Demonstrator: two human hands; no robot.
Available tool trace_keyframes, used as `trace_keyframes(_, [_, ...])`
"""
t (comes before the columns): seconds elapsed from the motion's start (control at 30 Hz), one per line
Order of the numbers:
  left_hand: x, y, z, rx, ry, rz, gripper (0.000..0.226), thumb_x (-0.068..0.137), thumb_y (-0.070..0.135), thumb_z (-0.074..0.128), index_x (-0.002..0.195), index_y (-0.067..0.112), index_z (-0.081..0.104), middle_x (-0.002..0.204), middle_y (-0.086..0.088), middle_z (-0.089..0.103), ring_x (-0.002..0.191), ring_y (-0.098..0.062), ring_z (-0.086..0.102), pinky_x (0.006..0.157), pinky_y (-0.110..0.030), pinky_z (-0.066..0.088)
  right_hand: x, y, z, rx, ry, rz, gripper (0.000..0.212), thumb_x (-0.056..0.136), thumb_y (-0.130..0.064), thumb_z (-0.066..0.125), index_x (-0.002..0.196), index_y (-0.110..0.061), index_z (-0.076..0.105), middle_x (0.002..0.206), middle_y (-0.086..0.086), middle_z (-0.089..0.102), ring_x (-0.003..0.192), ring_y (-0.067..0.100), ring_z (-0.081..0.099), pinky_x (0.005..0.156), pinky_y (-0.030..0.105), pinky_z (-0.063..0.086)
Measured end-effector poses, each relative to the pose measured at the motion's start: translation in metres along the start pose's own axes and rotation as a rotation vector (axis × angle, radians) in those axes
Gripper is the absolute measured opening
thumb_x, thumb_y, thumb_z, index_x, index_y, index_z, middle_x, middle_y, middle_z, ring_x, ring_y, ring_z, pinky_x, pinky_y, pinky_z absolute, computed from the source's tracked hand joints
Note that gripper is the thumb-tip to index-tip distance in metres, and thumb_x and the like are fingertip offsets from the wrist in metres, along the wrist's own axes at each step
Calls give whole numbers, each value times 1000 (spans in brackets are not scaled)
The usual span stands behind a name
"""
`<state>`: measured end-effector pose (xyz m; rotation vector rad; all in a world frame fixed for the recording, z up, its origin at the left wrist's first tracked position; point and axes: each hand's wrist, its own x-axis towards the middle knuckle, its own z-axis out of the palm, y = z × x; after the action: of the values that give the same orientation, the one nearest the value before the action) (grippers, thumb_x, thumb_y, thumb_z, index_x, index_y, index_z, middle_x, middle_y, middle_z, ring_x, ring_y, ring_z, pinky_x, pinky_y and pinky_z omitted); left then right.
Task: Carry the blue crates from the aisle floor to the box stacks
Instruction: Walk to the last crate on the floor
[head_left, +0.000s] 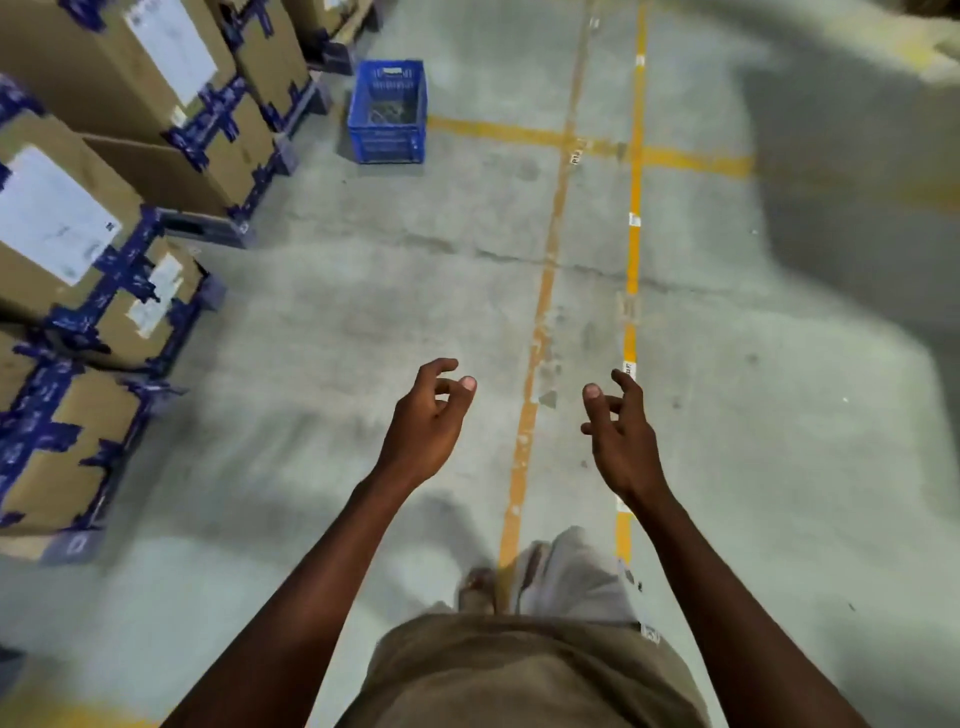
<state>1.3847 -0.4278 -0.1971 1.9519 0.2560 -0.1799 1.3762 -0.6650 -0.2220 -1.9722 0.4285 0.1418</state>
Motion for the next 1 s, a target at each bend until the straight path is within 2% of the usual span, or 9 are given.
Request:
trace_keyframes(0.07, [58, 17, 13, 17, -23, 15, 37, 95, 54, 52, 127, 35, 50, 105, 17, 64, 96, -12, 68, 83, -30, 50, 56, -9, -4, 13, 11, 7, 68, 96, -66, 44, 152, -32, 30, 112, -23, 58, 99, 20, 69, 89, 38, 53])
trace_keyframes(0.17, [161, 42, 40, 75, -27, 26, 35, 98, 46, 53, 129, 31, 50, 102, 20, 61, 95, -2, 62, 79, -19, 46, 163, -20, -12, 18, 45, -13, 67, 98, -59, 46, 154, -27, 29, 127, -5, 58, 98, 16, 68, 70, 14, 46])
trace_keyframes(0.2, [195, 50, 50, 88, -38, 23, 35, 98, 45, 53, 130, 30, 50, 103, 19, 61, 97, 0, 60, 78, -16, 44, 200, -25, -15, 31, 51, -14, 67, 98, -56, 47, 155, -25, 29, 132, -2, 56, 99, 16, 66, 70, 12, 44])
trace_keyframes(0.33, [319, 84, 78, 142, -46, -4, 43, 95, 53, 54, 132, 33, 48, 119, 8, 62, 111, -9, 59, 87, -22, 43, 334, -54, -29, 56, 8, 7, 69, 97, -56, 51, 155, -24, 31, 147, 9, 46, 113, 22, 59, 91, 30, 43])
trace_keyframes(0.43, [404, 130, 87, 128, -3, -16, 43, 94, 54, 53, 132, 33, 48, 123, 8, 61, 114, -10, 58, 94, -28, 44, 431, -101, -41, 42, -38, -14, 75, 93, -62, 51, 154, -24, 33, 155, 8, 38, 129, 27, 52, 101, 35, 43])
trace_keyframes(0.63, [574, 197, 95, 66, 87, -41, 42, 97, 47, 54, 135, 28, 49, 127, 9, 59, 118, -6, 55, 94, -23, 40, 620, -207, -46, 0, -89, -147, 78, 90, -65, 49, 156, -26, 33, 157, 3, 35, 132, 20, 50, 97, 28, 39])
trace_keyframes(0.77, [706, 206, 105, 21, 150, -66, 44, 97, 46, 55, 135, 26, 50, 126, 9, 59, 116, -7, 56, 93, -22, 42, 758, -235, -19, -60, -142, -179, 79, 90, -70, 49, 155, -29, 32, 155, 3, 37, 131, 20, 51, 99, 31, 42])
trace_keyframes(0.9, [839, 221, 102, 20, 146, -129, 46, 97, 49, 53, 137, 28, 48, 128, 7, 58, 115, -9, 56, 91, -28, 46, 883, -271, 10, -106, -218, -110, 102, 73, -92, 43, 154, -32, 33, 153, 3, 40, 130, 22, 52, 102, 35, 45])
trace_keyframes(1.0, [934, 255, 87, 10, 157, -143, 46, 96, 51, 52, 136, 30, 47, 127, 7, 59, 112, -8, 56, 91, -32, 50, 977, -321, 20, -93, -252, -102, 102, 70, -94, 43, 152, -33, 34, 149, 1, 44, 128, 21, 53, 104, 40, 47])
